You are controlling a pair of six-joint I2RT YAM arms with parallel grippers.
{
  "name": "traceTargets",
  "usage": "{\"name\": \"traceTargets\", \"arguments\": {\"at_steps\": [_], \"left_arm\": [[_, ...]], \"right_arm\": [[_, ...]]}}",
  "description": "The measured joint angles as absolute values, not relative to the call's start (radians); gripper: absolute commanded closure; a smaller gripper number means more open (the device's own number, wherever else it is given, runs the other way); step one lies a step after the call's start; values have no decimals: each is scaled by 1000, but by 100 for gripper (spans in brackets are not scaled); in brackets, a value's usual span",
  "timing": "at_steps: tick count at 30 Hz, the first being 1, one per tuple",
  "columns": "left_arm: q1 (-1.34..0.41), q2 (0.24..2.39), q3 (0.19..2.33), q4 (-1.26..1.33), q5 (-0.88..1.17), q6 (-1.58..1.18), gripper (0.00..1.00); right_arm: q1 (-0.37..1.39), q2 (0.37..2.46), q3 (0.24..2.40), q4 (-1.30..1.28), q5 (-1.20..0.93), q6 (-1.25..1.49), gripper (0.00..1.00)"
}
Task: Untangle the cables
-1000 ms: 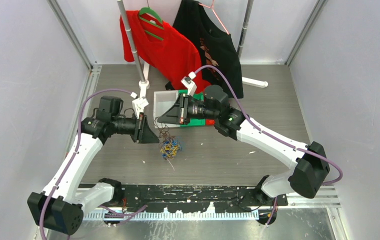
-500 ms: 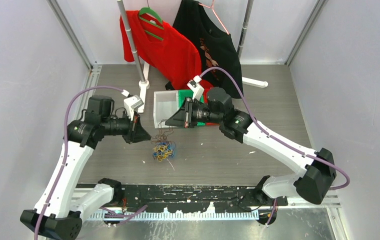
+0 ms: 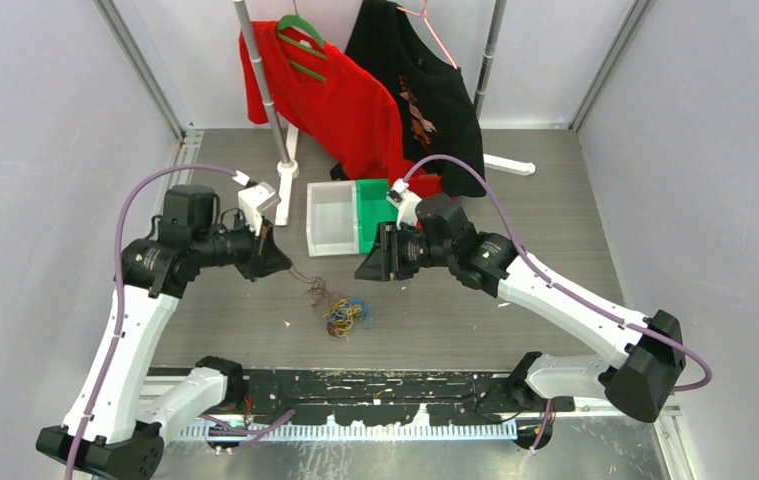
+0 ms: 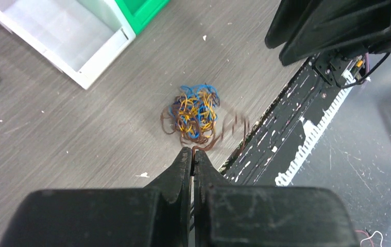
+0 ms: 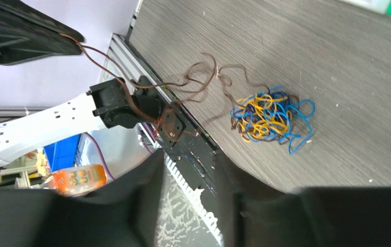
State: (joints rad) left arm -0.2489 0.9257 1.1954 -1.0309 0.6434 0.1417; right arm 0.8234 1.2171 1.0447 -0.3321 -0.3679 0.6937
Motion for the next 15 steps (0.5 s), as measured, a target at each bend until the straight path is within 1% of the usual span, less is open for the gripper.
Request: {"name": "traceTargets", "arguments": {"at_steps": [2,4,5,7,8,11,15], "left_arm": [[-249,944,1223,-1031,643,136,100],[-249,968,1259,-1031,644,128,100],[-249,980,1277,-1032,644,119,100],[-249,1009,1321,-1033,644,102,100],[-249,1023,1341,-1034,643,89,100],[-249,1058,1385,-1044,635,54,100],[-249,1089,1407,-1067,607,9,100]], "right_arm": [[823,1217,1045,-358,-366,669,27],[823,1217,1046,-398,-360,637,14],[823,1217,1048,-414,-355,625,9],[823,1217,1059,-433,-344,593,2],[824,1217,1062,-429,-340,582,0],[835,1214,1062,-369,-320,556,0],[881,1216,1063,-255,-282,518,2]]}}
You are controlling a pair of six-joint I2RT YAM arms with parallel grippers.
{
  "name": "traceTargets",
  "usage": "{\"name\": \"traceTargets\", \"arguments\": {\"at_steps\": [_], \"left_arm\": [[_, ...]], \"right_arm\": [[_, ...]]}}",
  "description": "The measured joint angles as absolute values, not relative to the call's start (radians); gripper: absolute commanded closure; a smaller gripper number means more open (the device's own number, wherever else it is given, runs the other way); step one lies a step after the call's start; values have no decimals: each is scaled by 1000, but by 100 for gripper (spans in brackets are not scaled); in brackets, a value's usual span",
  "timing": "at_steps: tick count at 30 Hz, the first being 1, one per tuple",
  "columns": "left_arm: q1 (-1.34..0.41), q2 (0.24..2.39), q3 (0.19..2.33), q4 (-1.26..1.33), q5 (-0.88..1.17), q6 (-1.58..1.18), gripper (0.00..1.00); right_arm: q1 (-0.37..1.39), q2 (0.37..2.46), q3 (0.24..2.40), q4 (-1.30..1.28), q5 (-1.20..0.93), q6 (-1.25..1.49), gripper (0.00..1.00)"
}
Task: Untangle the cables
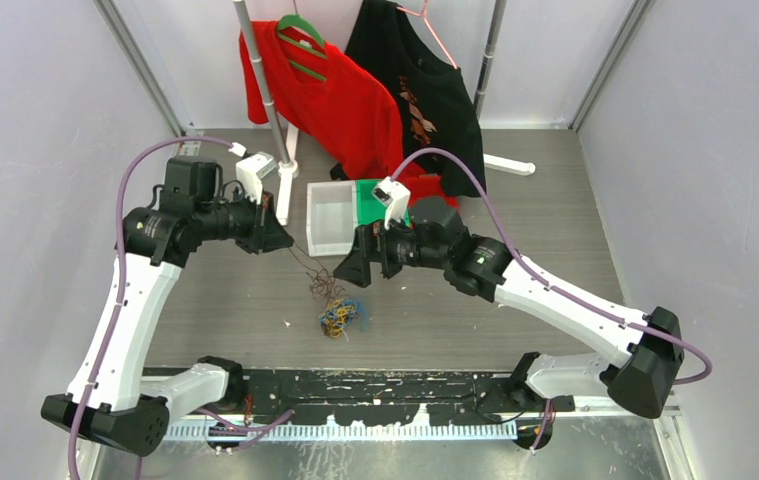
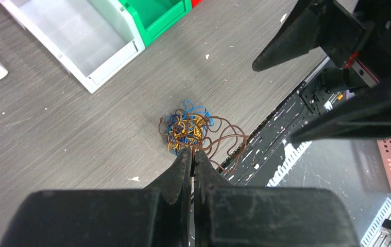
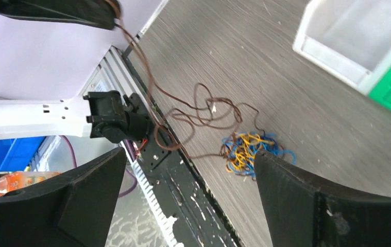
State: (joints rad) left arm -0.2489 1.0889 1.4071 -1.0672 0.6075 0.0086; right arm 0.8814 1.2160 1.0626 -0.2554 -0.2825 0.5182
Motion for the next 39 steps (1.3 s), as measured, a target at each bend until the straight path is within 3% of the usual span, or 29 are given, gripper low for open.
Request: {"name": "traceTargets", "arguments": {"at_steps": [14,23,39], "left_arm": [[-249,1086,1432,-1112,545,-49,100],[-249,1081,1460,-1146,550,-49,100],[-249,1165,1760,-1234,673,-63,100]], "right_arm": [[1049,1364,1118,-36,-37,417,9],[1058,1447,1141,-32,138,408,35],[1111,1525,1116,82,303,425,27]]}}
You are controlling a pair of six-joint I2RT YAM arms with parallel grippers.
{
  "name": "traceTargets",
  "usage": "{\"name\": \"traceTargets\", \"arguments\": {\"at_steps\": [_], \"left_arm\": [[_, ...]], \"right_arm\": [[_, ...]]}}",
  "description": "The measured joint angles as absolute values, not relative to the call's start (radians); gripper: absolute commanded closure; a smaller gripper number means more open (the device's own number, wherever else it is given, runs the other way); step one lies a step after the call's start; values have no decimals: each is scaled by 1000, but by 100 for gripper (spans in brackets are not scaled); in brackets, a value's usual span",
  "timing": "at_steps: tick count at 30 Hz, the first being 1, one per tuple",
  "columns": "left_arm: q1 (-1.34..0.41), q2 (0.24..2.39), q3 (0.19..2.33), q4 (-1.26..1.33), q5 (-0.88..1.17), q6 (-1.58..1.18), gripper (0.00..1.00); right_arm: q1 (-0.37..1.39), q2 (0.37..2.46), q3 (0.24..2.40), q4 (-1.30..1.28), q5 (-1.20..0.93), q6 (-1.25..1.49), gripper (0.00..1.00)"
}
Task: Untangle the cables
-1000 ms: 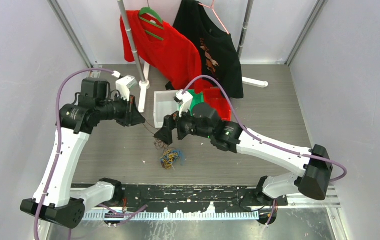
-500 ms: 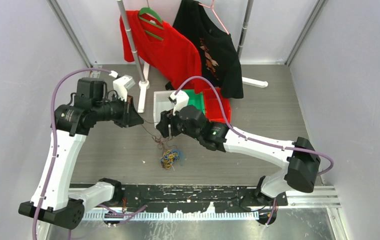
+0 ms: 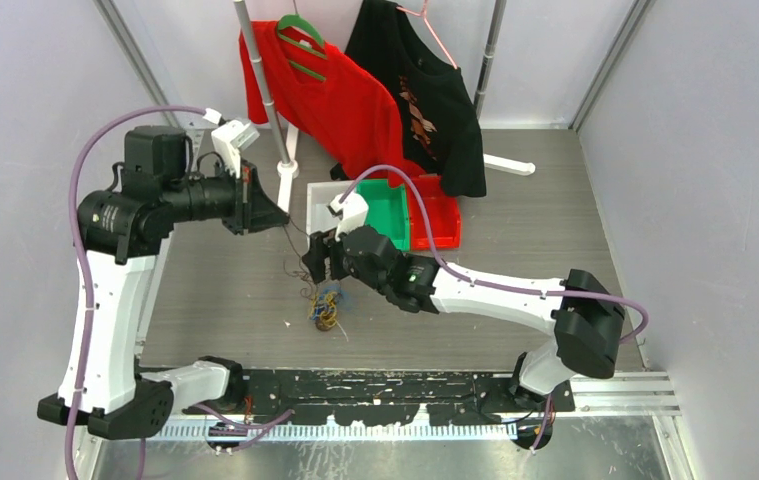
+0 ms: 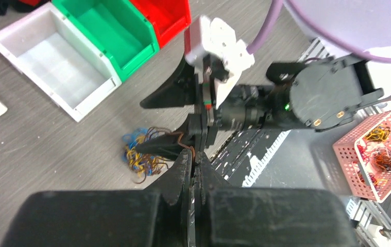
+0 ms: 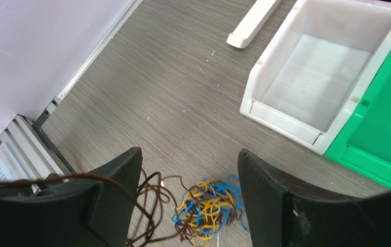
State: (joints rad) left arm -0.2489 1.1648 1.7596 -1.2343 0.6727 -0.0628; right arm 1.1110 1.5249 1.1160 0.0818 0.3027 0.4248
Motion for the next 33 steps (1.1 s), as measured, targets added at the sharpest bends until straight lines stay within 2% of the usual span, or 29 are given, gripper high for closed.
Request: {"name": "traceTargets", "arguments": {"at_steps": [11,16,29,33], "left_arm": [[-249,1320,2147,-1269,705,-103,100],[-249,1342,2258,-1269,710,-125,100],[-249,1279,2300,-1111,655,-93,100],[-249,1225,2282,-999,607,-50,100]], "right_arm": [[1120,1525,935,180,358,502,27],[1120,1527,893,204,368,535,28],[1120,1573,834,232,354,604,31],[1120,1555,790,230,345,612,23]]}}
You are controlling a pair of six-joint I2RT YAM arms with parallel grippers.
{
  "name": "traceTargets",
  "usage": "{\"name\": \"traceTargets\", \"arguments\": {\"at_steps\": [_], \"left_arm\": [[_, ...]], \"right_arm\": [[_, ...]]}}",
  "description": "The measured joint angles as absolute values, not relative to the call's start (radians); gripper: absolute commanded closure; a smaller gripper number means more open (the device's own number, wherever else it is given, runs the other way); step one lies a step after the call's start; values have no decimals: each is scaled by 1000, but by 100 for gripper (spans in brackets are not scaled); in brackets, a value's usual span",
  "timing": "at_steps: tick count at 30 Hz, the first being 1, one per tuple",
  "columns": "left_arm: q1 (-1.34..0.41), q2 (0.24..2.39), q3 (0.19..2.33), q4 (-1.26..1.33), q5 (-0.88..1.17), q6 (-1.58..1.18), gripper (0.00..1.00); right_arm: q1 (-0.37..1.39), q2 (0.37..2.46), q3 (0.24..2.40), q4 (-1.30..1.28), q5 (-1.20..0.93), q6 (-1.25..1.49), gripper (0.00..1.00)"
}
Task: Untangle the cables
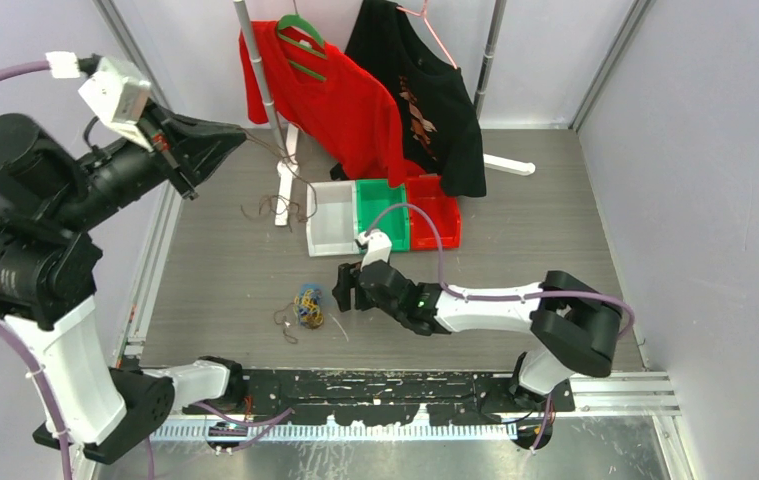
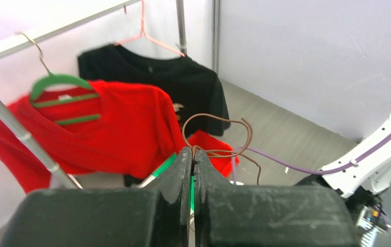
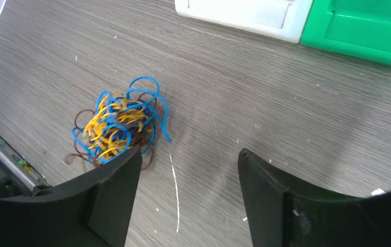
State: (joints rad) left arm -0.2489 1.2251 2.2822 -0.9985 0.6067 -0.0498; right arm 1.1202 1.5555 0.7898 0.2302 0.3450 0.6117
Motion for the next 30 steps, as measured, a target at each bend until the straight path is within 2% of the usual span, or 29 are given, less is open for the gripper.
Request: {"name": "traceTargets", "arguments": {"at_steps": [6,12,17,21,26,30], "left_arm": [[-249,1183,2281,-921,596,-28,100],[-249,1169,2258,-899,617,-27,100],[-249,1162,2214,-897,664,-46,100],[-249,1142,2160,-897,704,-52,100],[-249,1127,2130,-897,730,-64,100],[-249,1120,2129,-897,739,-72,100]], "right_arm": [[1120,1368,764,211,309,555,7],[1120,1295,910,232,195,447,2],[1120,1295,1020,252,79,388,2],[1120,1302,1066,271,8,376,6],[1120,1344,1087,313,-46,397,19],[1120,1397,1087,336,-79,450,25]]}}
